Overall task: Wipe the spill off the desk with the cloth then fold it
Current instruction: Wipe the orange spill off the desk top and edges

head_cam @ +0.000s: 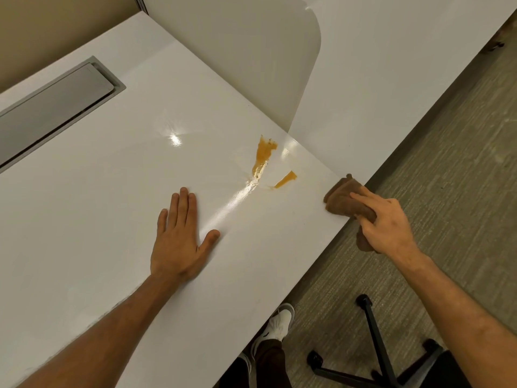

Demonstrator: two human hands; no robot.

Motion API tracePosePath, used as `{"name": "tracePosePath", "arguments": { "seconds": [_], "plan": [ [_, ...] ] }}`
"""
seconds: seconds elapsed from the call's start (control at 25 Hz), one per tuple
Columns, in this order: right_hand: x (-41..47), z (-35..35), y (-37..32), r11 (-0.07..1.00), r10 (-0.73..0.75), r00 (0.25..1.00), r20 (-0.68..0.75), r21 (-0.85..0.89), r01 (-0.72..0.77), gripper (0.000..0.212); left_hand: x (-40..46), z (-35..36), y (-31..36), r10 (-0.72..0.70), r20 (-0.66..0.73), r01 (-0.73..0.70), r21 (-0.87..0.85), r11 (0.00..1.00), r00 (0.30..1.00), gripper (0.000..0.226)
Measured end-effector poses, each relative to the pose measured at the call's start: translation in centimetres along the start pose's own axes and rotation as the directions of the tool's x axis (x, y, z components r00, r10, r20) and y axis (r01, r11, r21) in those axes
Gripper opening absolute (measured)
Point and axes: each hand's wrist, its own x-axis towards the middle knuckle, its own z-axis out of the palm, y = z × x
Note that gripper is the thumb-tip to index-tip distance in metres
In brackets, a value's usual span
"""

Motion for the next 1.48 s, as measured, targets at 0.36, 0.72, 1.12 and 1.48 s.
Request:
{"name": "tracePosePath", "arguments": {
  "seconds": [0.36, 0.72, 1.12, 1.48],
  "plan": [
    [3.0, 0.7, -6.5, 0.980, -0.024, 0.989, -0.144, 0.191, 0.052, 0.043, 0.2, -0.1, 0.1, -0.006, 0.004, 0.006, 0.007, 1.000, 1.000, 0.090],
    [6.9, 6.7, -7.8, 0.997, 0.010, 0.980, -0.199, -0.068, -0.024, 0.055, 0.1, -0.2, 0.4, -0.014, 0.004, 0.014, 0.006, 1.000, 1.000, 0.090],
    [6.2, 7.1, -7.8, 0.988, -0.140, 0.972, -0.190, -0.085, 0.126, 0.051, 0.1, 0.4, 0.0, 0.000, -0.025, 0.000, 0.000, 1.000, 1.000, 0.089],
    [-0.9, 9.5, -11.2, 0.951, -0.311, 0.945, -0.106, -0.031, 0.309, 0.053, 0.2, 0.4, -0.1, -0.003, -0.031, 0.003, 0.003, 1.000, 1.000, 0.089]
  ]
}}
